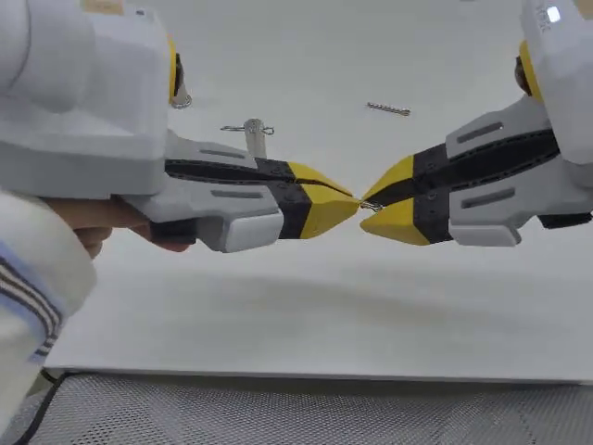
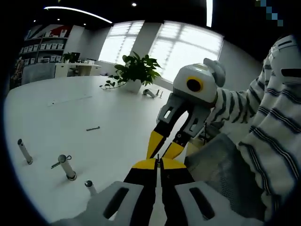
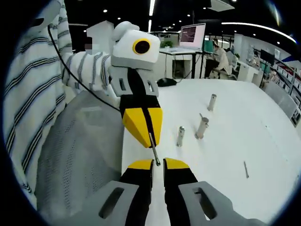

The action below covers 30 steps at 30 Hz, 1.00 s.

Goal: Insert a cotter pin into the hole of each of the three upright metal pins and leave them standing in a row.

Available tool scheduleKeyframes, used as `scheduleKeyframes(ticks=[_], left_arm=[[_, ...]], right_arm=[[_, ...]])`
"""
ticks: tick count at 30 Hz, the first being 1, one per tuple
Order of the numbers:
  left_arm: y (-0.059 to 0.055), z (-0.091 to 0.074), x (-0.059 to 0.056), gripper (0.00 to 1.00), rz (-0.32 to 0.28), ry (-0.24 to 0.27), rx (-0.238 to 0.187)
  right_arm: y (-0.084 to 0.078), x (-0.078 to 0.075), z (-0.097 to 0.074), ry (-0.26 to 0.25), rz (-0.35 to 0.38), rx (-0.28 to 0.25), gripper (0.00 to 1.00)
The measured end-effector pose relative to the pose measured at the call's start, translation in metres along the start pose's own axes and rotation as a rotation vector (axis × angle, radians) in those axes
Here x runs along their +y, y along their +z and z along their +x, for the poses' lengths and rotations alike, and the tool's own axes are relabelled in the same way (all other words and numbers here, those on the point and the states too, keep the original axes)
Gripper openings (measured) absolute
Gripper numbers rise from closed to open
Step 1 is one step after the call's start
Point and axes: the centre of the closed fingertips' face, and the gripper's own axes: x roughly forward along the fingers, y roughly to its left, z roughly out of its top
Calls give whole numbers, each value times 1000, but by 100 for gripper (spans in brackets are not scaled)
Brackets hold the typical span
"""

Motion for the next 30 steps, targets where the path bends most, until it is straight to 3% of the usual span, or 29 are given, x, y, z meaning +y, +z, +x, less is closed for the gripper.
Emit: scheduleKeyframes(ticks=[1,5,14,16,21,30], left_arm=[[1,0,-1,0,-14,-9,-6],[3,0,-4,0,19,-22,-10],[-2,-1,-9,0,163,-36,3],[-4,-1,-9,0,197,-38,12],[-16,1,-8,1,284,-42,83],[-25,-1,-3,1,287,-28,124]], right_arm=[[0,1,0,3,3,-2,8],[0,4,1,14,-8,5,5],[1,9,-2,35,-27,17,4],[0,11,-2,41,-27,24,4],[-3,18,-1,75,-55,56,3],[-2,25,2,90,-71,81,2]])
